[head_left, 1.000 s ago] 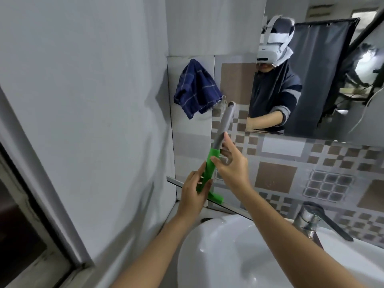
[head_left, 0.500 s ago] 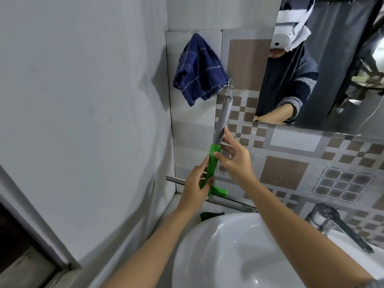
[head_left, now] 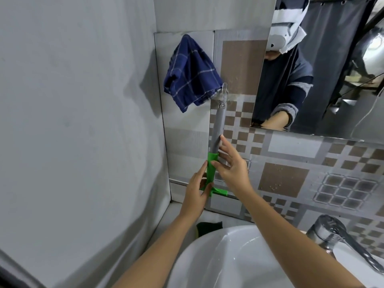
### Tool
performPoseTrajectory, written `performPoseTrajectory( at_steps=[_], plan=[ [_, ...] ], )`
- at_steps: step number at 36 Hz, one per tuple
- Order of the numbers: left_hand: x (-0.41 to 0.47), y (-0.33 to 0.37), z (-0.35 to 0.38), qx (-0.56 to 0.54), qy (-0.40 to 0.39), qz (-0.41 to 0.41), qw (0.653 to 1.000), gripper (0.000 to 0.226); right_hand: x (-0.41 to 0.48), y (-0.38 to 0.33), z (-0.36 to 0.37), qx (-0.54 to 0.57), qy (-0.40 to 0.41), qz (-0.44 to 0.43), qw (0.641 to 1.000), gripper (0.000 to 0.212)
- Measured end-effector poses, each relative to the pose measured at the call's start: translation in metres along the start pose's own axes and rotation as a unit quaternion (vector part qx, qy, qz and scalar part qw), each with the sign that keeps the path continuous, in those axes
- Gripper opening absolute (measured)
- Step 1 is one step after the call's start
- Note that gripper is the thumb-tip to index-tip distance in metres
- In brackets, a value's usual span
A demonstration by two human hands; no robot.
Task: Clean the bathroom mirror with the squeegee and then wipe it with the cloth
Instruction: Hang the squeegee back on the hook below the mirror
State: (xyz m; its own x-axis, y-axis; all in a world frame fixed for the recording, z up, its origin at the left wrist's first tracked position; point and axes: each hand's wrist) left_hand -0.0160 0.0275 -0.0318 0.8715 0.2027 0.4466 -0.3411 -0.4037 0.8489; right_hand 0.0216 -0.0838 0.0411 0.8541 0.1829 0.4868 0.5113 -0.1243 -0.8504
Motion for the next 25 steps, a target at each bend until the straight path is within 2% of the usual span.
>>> performPoseTrajectory(
  at_steps=[10, 13, 15, 19, 22, 25],
  plan=[
    [0.006, -0.002, 0.008, 0.001, 0.012, 0.022, 1.0, 0.06, 0.005, 0.007, -0.001, -0.02, -0.001, -0.018, 1.0, 0.069],
    [0.005, 0.003, 0.003, 0.032, 0.016, 0.054, 0.998, 0.055, 0.004, 0.006, -0.004, -0.047, 0.008, -0.035, 0.998, 0.066],
    [0.009, 0.009, -0.004, 0.054, 0.054, 0.081, 0.994, 0.051, 0.006, 0.001, -0.009, -0.062, 0.027, -0.047, 0.997, 0.063],
    [0.034, 0.039, -0.03, 0.045, 0.181, 0.108, 0.976, 0.045, 0.02, -0.027, -0.024, -0.096, 0.068, -0.125, 0.985, 0.055],
    [0.06, 0.08, -0.056, 0.026, 0.274, 0.143, 0.951, 0.046, 0.043, -0.063, -0.032, -0.113, 0.065, -0.184, 0.974, 0.049],
    [0.088, 0.116, -0.08, 0.019, 0.318, 0.182, 0.93, 0.048, 0.072, -0.101, -0.033, -0.14, 0.045, -0.243, 0.959, 0.042]
  ],
)
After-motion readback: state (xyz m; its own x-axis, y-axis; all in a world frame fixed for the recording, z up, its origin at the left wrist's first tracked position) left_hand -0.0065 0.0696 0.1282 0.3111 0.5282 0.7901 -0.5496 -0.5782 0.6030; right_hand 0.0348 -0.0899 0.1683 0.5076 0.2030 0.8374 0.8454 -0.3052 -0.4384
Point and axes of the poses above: each hand's wrist, its own x-axis towards the middle knuckle, its own z-axis out of the palm, y = z × x, and after that the axes turned 2 degrees about y, right-handed
